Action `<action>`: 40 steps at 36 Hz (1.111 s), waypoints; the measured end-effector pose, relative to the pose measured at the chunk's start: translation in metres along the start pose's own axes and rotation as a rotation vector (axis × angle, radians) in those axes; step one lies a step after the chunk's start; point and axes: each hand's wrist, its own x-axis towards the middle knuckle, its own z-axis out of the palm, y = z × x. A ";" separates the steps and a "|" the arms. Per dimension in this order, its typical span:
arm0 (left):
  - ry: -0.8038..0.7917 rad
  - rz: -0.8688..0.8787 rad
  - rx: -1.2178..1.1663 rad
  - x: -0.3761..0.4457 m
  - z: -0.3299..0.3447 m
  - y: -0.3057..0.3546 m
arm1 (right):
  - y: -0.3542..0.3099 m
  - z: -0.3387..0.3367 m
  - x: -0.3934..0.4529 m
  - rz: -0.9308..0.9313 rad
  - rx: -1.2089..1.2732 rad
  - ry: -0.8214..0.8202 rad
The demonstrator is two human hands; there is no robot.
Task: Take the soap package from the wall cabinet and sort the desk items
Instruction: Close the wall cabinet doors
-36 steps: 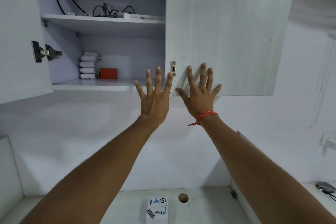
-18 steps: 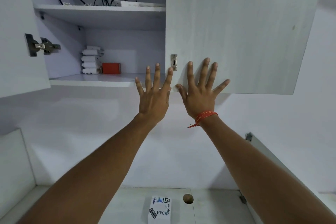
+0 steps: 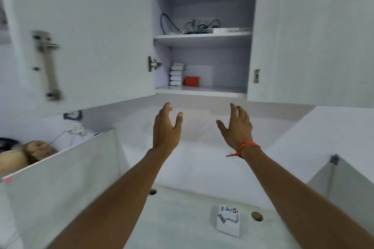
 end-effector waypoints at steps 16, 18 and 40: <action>0.566 0.264 0.137 -0.005 -0.244 -0.008 | -0.303 -0.007 -0.076 -0.493 0.461 -0.027; 0.648 0.265 0.192 0.002 -0.264 -0.009 | -0.325 -0.007 -0.081 -0.543 0.478 -0.025; 0.279 0.071 0.030 0.004 -0.266 -0.030 | -0.332 0.000 -0.072 -0.506 0.515 0.050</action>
